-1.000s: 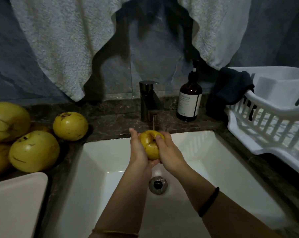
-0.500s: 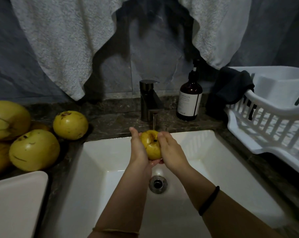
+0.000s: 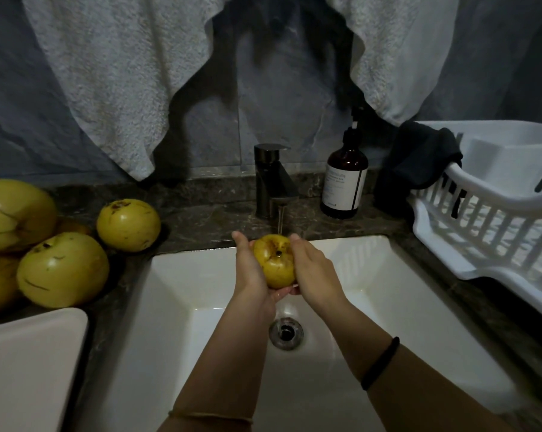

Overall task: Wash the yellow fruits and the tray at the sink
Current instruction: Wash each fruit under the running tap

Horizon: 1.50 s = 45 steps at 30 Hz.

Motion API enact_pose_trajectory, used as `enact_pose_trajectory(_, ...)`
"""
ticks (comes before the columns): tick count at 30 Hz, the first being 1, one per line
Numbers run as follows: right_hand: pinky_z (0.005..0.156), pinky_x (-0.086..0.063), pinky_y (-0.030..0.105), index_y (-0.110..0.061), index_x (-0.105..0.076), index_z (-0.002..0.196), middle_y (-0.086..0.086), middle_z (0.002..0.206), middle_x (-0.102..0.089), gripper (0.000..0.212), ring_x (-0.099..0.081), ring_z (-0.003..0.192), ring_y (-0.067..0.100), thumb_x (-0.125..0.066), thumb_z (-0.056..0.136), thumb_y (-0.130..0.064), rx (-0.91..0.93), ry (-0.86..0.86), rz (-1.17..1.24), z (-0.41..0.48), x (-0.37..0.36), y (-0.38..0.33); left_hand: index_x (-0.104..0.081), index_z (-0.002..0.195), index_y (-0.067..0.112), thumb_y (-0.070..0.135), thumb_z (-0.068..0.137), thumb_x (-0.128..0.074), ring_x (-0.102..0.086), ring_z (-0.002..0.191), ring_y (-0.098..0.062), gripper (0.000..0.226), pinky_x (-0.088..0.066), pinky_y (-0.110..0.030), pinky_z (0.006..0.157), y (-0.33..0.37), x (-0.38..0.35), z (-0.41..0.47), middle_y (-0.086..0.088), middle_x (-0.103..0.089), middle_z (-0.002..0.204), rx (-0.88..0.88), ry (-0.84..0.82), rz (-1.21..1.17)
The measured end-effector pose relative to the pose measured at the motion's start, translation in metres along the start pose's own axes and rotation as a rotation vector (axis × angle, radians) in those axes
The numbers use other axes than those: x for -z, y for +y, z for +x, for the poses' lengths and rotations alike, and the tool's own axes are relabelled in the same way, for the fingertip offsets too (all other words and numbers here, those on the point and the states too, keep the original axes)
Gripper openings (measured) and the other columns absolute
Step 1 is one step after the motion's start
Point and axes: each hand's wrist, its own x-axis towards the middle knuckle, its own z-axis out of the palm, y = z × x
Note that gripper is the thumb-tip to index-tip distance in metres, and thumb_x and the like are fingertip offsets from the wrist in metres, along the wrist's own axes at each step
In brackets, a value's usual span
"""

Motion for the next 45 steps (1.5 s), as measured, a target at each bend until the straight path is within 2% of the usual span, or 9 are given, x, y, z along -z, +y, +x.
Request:
enact_pose_trajectory(7,0.095,-0.047,0.049,-0.024,-0.052,0.13,0.002,0.119,-0.059,0.042,-0.055,0.111,0.027,-0.023,0.103,-0.034,-0.011,0.032,-0.018,0.002,0.004,0.002,-0.057,0.107,0.025,0.072,0.088,-0.028,-0.061,0.1,-0.033,0.058,-0.049,-0.049,0.09,0.001,-0.002,-0.001,-0.014,-0.064,0.108,0.013,0.012,0.006)
enact_pose_trajectory(11,0.101,-0.042,0.045,-0.028,-0.046,0.136,0.004,0.129,-0.056,0.05,-0.053,0.117,0.026,-0.023,0.099,-0.053,-0.028,-0.005,-0.079,-0.001,0.003,-0.001,-0.058,0.107,0.027,0.072,0.088,-0.029,-0.062,0.1,-0.032,0.057,-0.049,-0.051,0.093,-0.001,-0.001,0.0,-0.014,-0.065,0.109,-0.008,0.029,0.027)
enact_pose_trajectory(16,0.098,-0.04,0.039,-0.012,-0.051,0.129,0.013,0.128,-0.056,0.048,-0.052,0.117,0.031,-0.019,0.104,-0.037,0.0,0.024,-0.24,-0.005,0.01,-0.002,-0.057,0.117,0.026,0.074,0.087,-0.028,-0.061,0.103,-0.033,0.063,-0.048,-0.052,0.094,-0.001,0.0,0.002,-0.014,-0.064,0.113,0.008,0.027,0.016)
enact_pose_trajectory(21,0.099,-0.038,0.037,-0.026,-0.05,0.134,0.005,0.13,-0.058,0.045,-0.052,0.117,0.025,-0.024,0.102,-0.045,-0.018,0.007,-0.172,-0.005,0.008,-0.004,-0.057,0.12,0.027,0.076,0.085,-0.029,-0.062,0.102,-0.033,0.066,-0.048,-0.053,0.094,-0.002,0.001,0.006,-0.013,-0.064,0.113,0.001,0.032,0.021)
enact_pose_trajectory(25,0.097,-0.041,0.039,-0.011,-0.052,0.127,0.013,0.125,-0.057,0.048,-0.051,0.116,0.031,-0.017,0.104,-0.034,-0.009,0.035,-0.262,-0.007,0.011,-0.002,-0.057,0.116,0.028,0.076,0.085,-0.029,-0.061,0.104,-0.034,0.063,-0.046,-0.054,0.096,-0.002,0.0,0.007,-0.014,-0.064,0.113,0.009,0.039,0.009)
enact_pose_trajectory(29,0.101,-0.036,0.038,-0.029,-0.047,0.137,0.002,0.133,-0.056,0.051,-0.05,0.121,0.025,-0.023,0.099,-0.054,-0.028,0.005,-0.206,-0.007,0.009,-0.007,-0.057,0.117,0.028,0.075,0.086,-0.028,-0.062,0.103,-0.033,0.063,-0.047,-0.053,0.095,-0.003,0.0,0.007,-0.013,-0.064,0.114,-0.018,0.034,0.037)
enact_pose_trajectory(34,0.102,-0.037,0.039,-0.013,-0.034,0.143,0.012,0.143,-0.043,0.041,-0.045,0.125,0.03,-0.023,0.104,-0.022,-0.121,0.069,-0.162,-0.008,0.009,-0.005,-0.057,0.113,0.028,0.075,0.086,-0.028,-0.061,0.104,-0.032,0.061,-0.046,-0.053,0.096,-0.002,0.0,0.007,-0.013,-0.064,0.112,-0.002,0.039,0.019)
enact_pose_trajectory(39,0.097,-0.037,0.038,-0.027,-0.039,0.14,0.004,0.131,-0.055,0.054,-0.051,0.118,0.025,-0.032,0.096,-0.057,-0.08,-0.026,-0.182,-0.007,0.006,-0.009,-0.056,0.119,0.028,0.074,0.087,-0.029,-0.06,0.107,-0.034,0.063,-0.046,-0.055,0.096,-0.002,0.0,0.008,-0.014,-0.061,0.118,-0.003,0.039,0.018)
enact_pose_trajectory(45,0.09,-0.036,0.036,-0.023,-0.045,0.135,0.007,0.125,-0.06,0.046,-0.054,0.114,0.027,-0.023,0.102,-0.046,-0.033,0.004,-0.254,-0.007,0.01,-0.007,-0.056,0.119,0.029,0.076,0.085,-0.028,-0.061,0.104,-0.032,0.064,-0.046,-0.054,0.095,-0.004,0.0,0.01,-0.012,-0.063,0.117,-0.003,0.036,0.039)
